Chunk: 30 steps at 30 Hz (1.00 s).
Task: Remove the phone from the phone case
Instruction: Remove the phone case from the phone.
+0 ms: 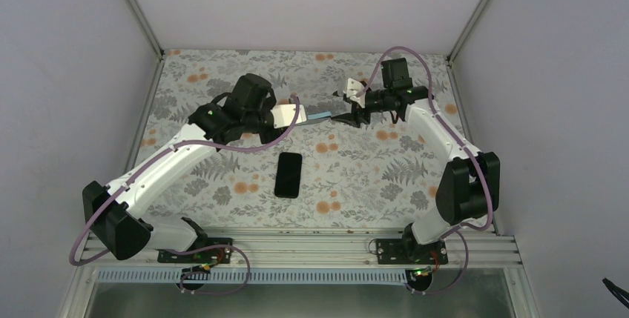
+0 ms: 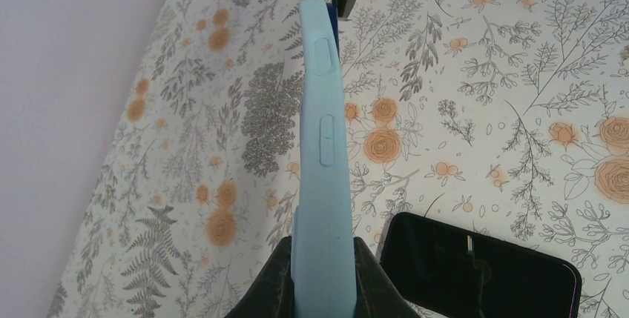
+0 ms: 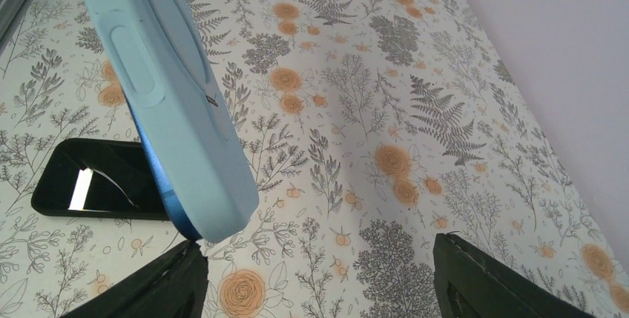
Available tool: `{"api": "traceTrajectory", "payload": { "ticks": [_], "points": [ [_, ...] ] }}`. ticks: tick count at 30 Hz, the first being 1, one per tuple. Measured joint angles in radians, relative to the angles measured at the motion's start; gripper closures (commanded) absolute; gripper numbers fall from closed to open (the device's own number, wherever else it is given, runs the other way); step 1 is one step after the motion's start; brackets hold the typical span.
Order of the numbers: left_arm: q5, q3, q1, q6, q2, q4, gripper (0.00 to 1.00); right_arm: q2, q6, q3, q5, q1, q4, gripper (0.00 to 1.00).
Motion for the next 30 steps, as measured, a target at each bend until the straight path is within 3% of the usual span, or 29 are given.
{"api": "traceTrajectory", "payload": {
  "ticks": [21, 30],
  "points": [
    [0.010, 0.031, 0.006, -0.019, 0.031, -0.028, 0.98, 0.009, 0.009, 0.033, -0.006, 0.000, 0.000, 0.25],
    [0.044, 0.114, 0.020, -0.029, 0.053, -0.118, 0.98, 0.019, 0.029, 0.040, -0.011, 0.000, 0.017, 0.27]
  ]
}}
